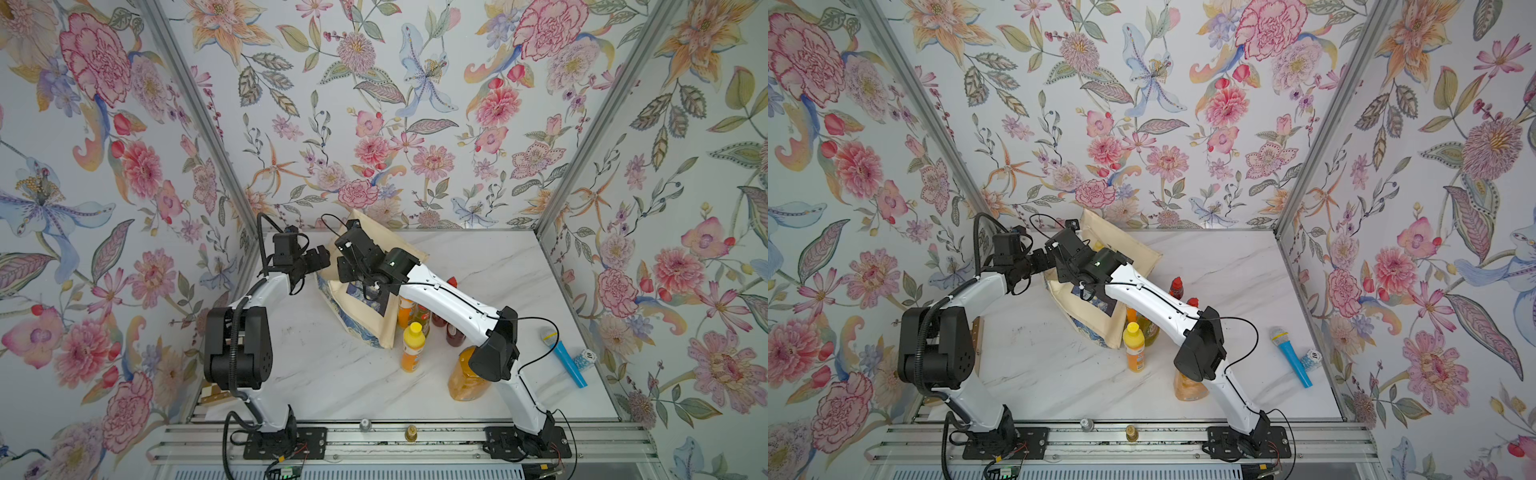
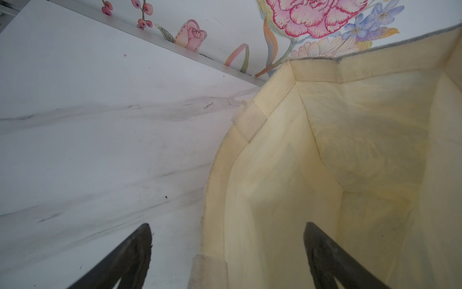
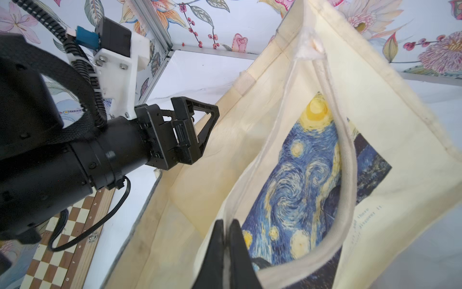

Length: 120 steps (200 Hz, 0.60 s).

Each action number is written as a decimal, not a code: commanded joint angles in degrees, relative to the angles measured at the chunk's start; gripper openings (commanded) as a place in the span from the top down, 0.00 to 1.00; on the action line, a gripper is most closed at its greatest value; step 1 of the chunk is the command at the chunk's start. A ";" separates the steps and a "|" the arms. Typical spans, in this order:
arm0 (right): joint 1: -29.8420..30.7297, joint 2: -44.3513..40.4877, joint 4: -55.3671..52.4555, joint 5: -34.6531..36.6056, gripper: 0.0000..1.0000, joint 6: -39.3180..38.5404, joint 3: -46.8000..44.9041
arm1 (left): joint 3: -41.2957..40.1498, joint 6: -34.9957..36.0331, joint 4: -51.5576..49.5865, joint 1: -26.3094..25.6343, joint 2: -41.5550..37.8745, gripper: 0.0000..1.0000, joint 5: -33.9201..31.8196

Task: Pack dish soap into the shopping bag
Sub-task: Adjust the shopping bag at the center of the board.

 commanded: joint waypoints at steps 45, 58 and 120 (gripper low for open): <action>0.20 -1.23 1.84 -0.22 1.00 -1.20 0.40 | -3.08 -2.26 3.30 0.82 2.84 0.10 8.45; 0.17 -1.04 2.02 -0.47 1.00 -1.27 0.40 | -4.19 -3.21 4.75 0.82 3.15 0.13 9.49; 0.43 -1.32 2.20 -0.78 1.00 -1.71 0.15 | -5.02 -4.59 7.27 0.98 -0.40 0.82 11.89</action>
